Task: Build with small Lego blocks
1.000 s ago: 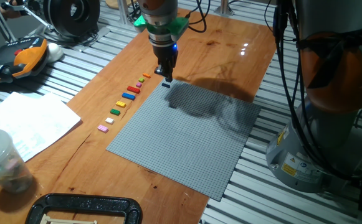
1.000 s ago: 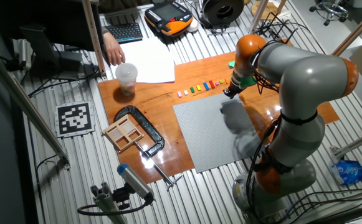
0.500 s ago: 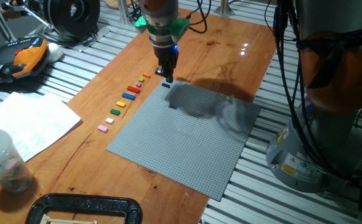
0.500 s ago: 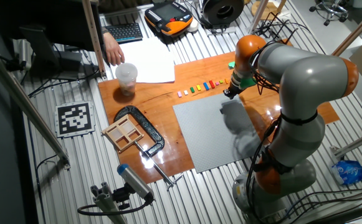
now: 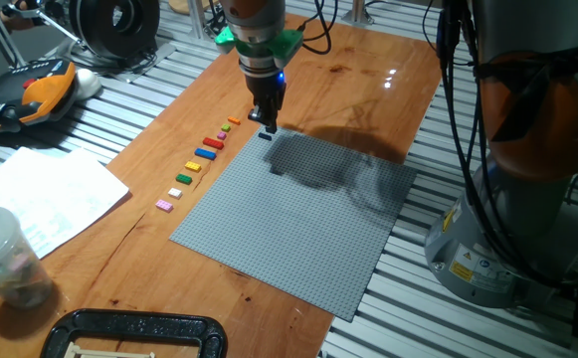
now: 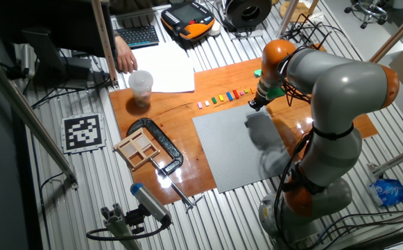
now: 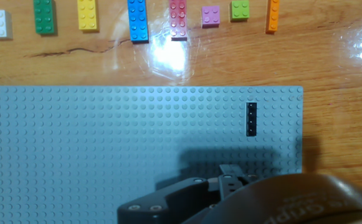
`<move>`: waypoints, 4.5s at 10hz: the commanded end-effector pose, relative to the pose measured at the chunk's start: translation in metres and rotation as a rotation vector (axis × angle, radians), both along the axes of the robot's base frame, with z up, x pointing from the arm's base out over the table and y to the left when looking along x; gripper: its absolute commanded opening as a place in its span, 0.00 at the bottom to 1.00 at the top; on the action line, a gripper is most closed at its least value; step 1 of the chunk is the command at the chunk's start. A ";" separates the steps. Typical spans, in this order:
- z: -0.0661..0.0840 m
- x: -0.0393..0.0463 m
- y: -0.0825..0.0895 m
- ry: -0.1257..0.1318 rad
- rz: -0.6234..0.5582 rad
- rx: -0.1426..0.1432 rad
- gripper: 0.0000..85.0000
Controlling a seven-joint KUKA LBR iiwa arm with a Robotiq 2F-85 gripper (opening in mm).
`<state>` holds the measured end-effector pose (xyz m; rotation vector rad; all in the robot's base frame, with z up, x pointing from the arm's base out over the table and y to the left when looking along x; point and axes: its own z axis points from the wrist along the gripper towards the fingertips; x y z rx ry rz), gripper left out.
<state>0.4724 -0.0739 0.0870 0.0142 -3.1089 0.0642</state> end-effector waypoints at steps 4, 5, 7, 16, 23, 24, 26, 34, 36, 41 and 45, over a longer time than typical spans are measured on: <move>0.000 -0.0002 0.001 0.000 0.000 -0.002 0.00; 0.000 -0.0002 0.001 0.001 0.000 -0.002 0.00; 0.000 -0.0003 0.001 0.003 0.000 0.000 0.00; 0.002 -0.0017 0.004 0.001 -0.003 0.003 0.00; 0.001 -0.0019 0.004 0.001 -0.005 0.001 0.00; 0.001 -0.0019 0.004 0.001 -0.005 0.001 0.00; 0.001 -0.0019 0.004 0.003 -0.005 0.001 0.00; 0.004 -0.0036 0.007 0.032 0.004 0.028 0.00; 0.008 -0.0057 0.013 0.028 0.001 0.026 0.00; 0.011 -0.0067 0.020 -0.021 -0.027 -0.021 0.00; 0.010 -0.0061 0.020 -0.026 -0.017 -0.017 0.00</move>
